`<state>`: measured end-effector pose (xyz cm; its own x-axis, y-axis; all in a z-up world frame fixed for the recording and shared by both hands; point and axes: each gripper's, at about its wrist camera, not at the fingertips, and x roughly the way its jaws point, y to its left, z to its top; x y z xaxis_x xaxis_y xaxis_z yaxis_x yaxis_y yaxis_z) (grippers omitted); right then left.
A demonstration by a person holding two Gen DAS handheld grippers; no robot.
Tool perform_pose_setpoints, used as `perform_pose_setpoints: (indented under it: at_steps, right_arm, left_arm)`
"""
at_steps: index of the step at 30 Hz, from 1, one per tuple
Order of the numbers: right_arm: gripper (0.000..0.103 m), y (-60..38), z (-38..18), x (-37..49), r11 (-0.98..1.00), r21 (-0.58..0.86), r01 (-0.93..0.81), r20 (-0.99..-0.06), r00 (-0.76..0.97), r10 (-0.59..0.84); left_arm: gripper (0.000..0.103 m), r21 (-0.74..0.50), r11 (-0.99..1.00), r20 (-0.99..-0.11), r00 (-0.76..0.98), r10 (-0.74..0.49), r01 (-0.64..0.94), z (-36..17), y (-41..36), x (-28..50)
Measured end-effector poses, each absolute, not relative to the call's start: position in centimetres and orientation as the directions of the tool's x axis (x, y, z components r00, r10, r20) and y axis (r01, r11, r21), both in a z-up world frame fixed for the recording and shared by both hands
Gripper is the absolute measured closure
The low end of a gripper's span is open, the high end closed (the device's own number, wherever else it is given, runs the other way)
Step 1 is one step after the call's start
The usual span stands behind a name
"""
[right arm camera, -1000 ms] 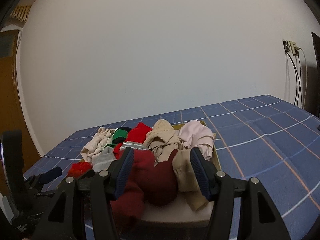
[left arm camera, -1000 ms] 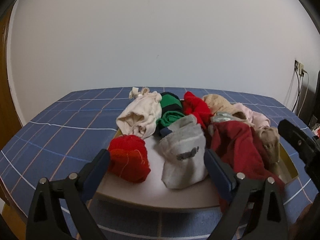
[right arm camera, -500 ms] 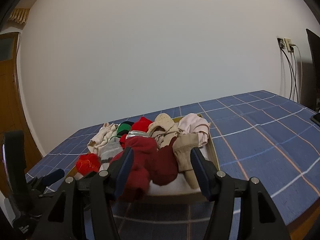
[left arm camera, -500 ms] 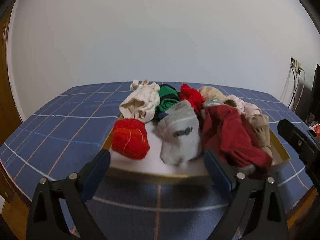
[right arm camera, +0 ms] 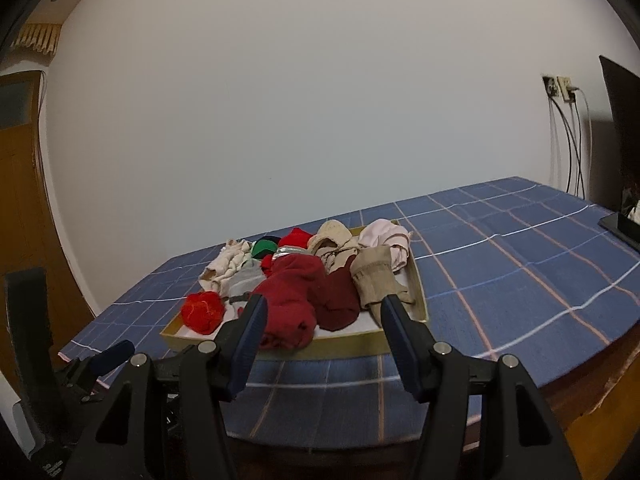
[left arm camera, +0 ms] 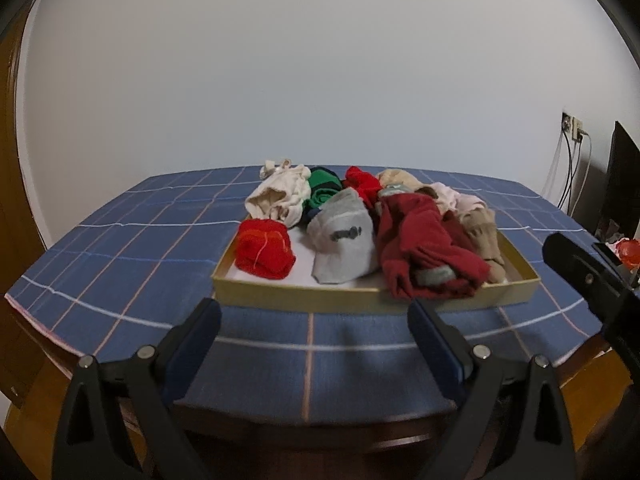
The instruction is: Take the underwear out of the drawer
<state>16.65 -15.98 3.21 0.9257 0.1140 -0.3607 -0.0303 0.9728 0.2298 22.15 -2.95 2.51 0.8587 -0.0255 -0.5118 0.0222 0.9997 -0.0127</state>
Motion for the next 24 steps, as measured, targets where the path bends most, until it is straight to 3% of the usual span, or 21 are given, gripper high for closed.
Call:
perform_pose_setpoints:
  at_steps: [20,24]
  right_arm:
    - [0.040,-15.7,8.6,4.2,0.979,0.205,0.001,-0.374,0.924,0.078]
    - [0.035,-15.5,8.6,1.5,0.981,0.194,-0.004,-0.385,0.919,0.080]
  left_arm:
    - [0.005,0.020,0.996,-0.467,0.882,-0.063,0.082,6.2,-3.2,11.6]
    - [0.004,0.032,0.996,-0.471,0.881,-0.057,0.081,6.2,-3.3,9.3]
